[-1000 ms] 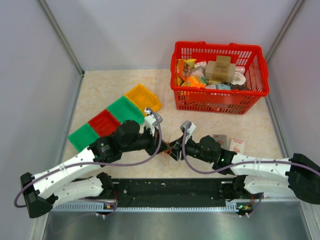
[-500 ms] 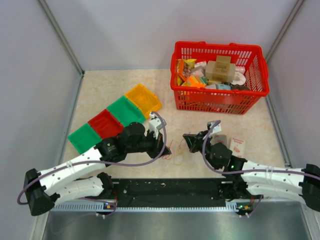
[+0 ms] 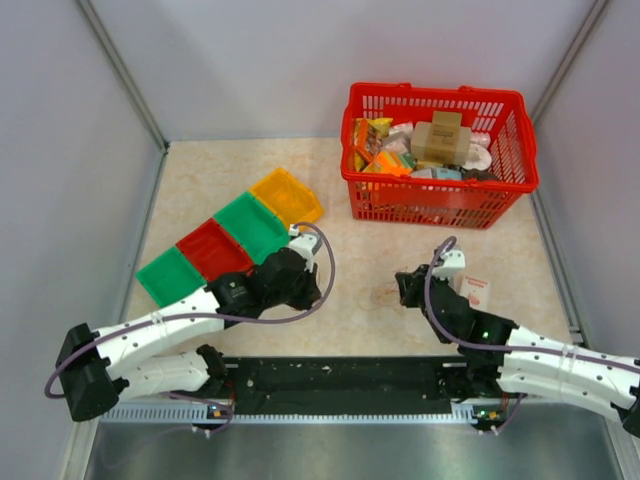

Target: Untangle the cables

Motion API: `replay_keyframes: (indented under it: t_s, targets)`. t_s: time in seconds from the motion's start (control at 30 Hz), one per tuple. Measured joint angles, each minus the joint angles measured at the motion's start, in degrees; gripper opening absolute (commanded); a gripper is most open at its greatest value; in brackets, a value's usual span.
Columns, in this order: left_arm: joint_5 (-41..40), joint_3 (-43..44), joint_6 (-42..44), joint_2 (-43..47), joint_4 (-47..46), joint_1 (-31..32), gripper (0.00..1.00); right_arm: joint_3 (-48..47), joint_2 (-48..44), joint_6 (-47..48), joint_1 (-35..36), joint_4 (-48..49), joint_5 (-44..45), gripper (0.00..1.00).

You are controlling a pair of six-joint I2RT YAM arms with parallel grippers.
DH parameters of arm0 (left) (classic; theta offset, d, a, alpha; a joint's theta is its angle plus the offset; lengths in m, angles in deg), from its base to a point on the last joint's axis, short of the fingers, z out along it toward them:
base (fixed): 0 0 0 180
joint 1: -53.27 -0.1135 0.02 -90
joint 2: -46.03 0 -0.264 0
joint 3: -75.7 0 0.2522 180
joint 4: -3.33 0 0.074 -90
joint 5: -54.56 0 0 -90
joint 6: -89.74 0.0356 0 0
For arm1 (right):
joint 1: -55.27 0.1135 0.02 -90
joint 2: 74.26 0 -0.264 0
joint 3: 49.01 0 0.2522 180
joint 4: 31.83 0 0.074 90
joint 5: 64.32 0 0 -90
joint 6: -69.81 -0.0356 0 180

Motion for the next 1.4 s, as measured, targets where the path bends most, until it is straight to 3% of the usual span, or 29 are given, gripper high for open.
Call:
replay_keyframes:
  t_s: [0.17,0.33,0.43,0.5,0.53,0.67,0.9,0.97,1.0,1.03,1.07,1.27,1.4]
  targets:
    - [-13.46,2.12,-3.06,-2.03,4.96,-0.11,0.0,0.35,1.18,-1.18,0.0,-2.47,-4.11,0.0]
    - [-20.57,6.82,-2.56,-5.62,6.82,-1.31,0.0,0.35,3.65,-2.01,0.0,-2.89,-7.06,0.0]
    - [-19.52,8.52,-1.79,-6.84,5.75,-6.29,0.0,0.35,5.16,-1.86,0.0,-2.84,-8.26,0.0]
    - [-16.74,9.16,-1.68,-7.67,3.74,-13.05,0.1,0.35,6.05,-1.62,0.0,-2.84,-8.96,0.0]
    - [-15.28,9.51,-1.66,-8.22,2.56,-16.44,0.11,0.35,6.38,-1.51,0.0,-2.82,-9.35,0.0]
    - [-10.71,12.96,-2.01,-12.22,-1.05,-26.23,0.06,0.35,6.78,-1.49,0.0,-2.78,-10.82,0.0]
    - [-6.23,20.11,-5.09,-21.81,-6.97,-37.09,0.05,0.9,5.35,-1.66,0.0,-2.51,-13.55,0.0]
    - [-4.31,21.14,-6.47,-24.33,-7.52,-40.02,0.28,1.42,4.44,-1.92,0.0,-2.67,-13.84,0.0]
    - [-3.19,21.51,-7.04,-25.51,-7.74,-41.48,0.47,1.49,3.91,-1.97,0.0,-3.02,-14.01,0.0]
    - [-2.19,21.62,-7.72,-26.56,-7.98,-42.73,0.76,1.49,3.45,-1.99,0.0,-3.34,-14.1,0.0]
    - [0.2,21.7,-9.03,-28.09,-7.63,-45.22,0.98,1.49,2.4,-1.99,0.0,-3.67,-14.29,0.0]
    - [2.84,20.61,-9.46,-24.63,-7.13,-45.77,0.95,1.49,2.45,-2.01,0.0,-3.72,-14.36,0.0]
    - [4.96,13.88,-9.49,-13.09,-9.46,-45.72,0.91,1.49,4.09,-2.03,-0.02,-3.37,-14.49,0.0]
